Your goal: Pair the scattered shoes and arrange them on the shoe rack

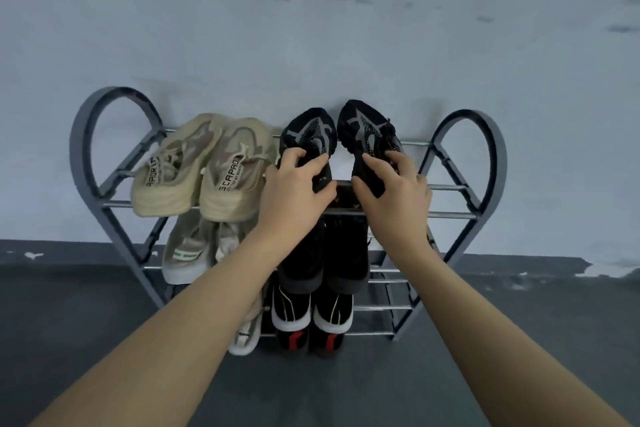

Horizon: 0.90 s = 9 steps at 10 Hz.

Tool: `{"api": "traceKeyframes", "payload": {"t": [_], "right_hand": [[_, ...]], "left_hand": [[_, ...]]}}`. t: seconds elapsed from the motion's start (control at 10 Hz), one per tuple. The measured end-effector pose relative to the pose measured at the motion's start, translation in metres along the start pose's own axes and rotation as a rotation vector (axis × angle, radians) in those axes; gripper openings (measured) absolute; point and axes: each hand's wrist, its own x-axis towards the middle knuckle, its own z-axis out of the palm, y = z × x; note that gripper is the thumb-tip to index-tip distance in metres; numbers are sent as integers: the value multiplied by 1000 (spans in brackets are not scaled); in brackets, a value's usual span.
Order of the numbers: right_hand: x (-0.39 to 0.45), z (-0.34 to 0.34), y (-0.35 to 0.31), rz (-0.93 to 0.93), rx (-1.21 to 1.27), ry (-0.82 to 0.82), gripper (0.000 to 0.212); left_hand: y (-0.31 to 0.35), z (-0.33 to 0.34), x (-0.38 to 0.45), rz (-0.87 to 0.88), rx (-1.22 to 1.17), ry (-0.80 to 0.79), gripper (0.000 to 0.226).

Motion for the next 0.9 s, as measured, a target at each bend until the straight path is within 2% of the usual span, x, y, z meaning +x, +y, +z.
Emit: {"api": "traceKeyframes", "payload": {"t": [0.2,0.4,0.5,0.7,0.9], "right_hand": [[3,-2,-4,35,-70,-102,41],[3,-8,2,81,-57,-235,40],[-1,-5,-1,133,-43,-326,41],[3,-6,-8,198,-17,-458,40],[13,-37,-20,192,-160,-692,51]], "left_hand": [[10,-1,-1,-71,137,-143,47],[13,-4,2,-151,109,-244,47],[11,-12,4,-191,59,-351,49],[11,-29,11,-164,117,-618,55],[22,-53,17,-81,336,-645,59]]}}
